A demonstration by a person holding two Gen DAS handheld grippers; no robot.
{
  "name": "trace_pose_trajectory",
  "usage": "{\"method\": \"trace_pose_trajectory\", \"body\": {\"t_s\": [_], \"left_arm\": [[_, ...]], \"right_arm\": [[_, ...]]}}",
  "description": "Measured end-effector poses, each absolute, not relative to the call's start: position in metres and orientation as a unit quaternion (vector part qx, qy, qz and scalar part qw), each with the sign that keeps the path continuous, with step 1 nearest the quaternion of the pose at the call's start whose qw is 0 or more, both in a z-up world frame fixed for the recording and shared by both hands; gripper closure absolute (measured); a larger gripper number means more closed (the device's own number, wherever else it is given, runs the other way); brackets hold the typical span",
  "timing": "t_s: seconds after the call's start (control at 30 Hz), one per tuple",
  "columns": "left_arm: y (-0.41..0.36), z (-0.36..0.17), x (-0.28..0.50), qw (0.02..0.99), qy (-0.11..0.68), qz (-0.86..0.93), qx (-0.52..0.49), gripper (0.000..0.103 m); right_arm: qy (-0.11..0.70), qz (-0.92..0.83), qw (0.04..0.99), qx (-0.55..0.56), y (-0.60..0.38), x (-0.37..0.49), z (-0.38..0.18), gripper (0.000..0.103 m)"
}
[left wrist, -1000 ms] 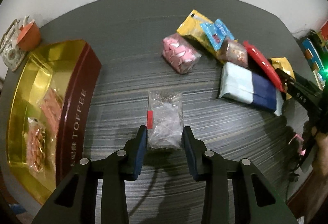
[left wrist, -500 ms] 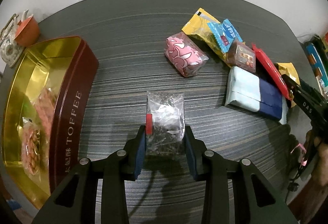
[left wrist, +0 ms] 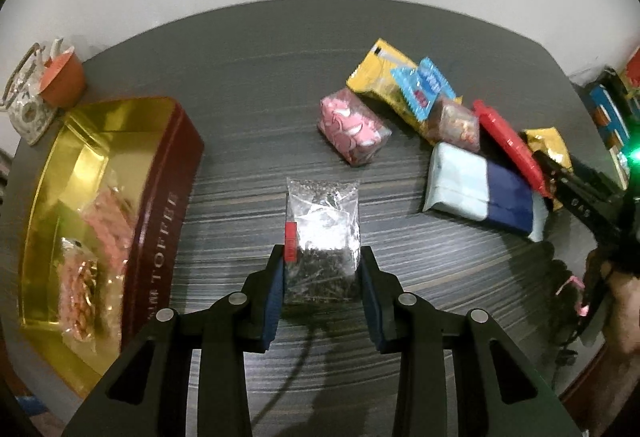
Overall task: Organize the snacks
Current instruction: 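Lift the red-tagged clear bag with the left tool and carry it over the gold tin, then lower the red-tagged bag into the gold tin and open the left tool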
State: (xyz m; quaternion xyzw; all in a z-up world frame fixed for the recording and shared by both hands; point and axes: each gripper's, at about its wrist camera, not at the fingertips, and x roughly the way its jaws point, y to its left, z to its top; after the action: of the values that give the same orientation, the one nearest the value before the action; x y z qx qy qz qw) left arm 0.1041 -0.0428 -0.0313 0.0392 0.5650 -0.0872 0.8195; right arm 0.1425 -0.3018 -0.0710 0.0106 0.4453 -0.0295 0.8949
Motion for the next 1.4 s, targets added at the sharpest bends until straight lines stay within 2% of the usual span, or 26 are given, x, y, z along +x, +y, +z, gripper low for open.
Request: {"method": "trace_pose_trajectory", "body": {"t_s": [0.63,1.0,1.4], "left_arm": [[0.038,0.024,0.091,0.860,0.509,-0.041,-0.001,0.067],[0.130,0.005,0.086,0.846,0.530,0.045,-0.017,0.067],[0.155,-0.030,0.076,0.828,0.559,0.053,-0.010,0.067]], "right_arm": [[0.445,-0.029,0.895,0.011,-0.302,0.142,-0.071,0.046],[0.445,-0.029,0.895,0.010,-0.302,0.142,-0.071,0.046],[0.445,-0.030,0.895,0.010,-0.302,0.142,-0.071,0.047]]}}
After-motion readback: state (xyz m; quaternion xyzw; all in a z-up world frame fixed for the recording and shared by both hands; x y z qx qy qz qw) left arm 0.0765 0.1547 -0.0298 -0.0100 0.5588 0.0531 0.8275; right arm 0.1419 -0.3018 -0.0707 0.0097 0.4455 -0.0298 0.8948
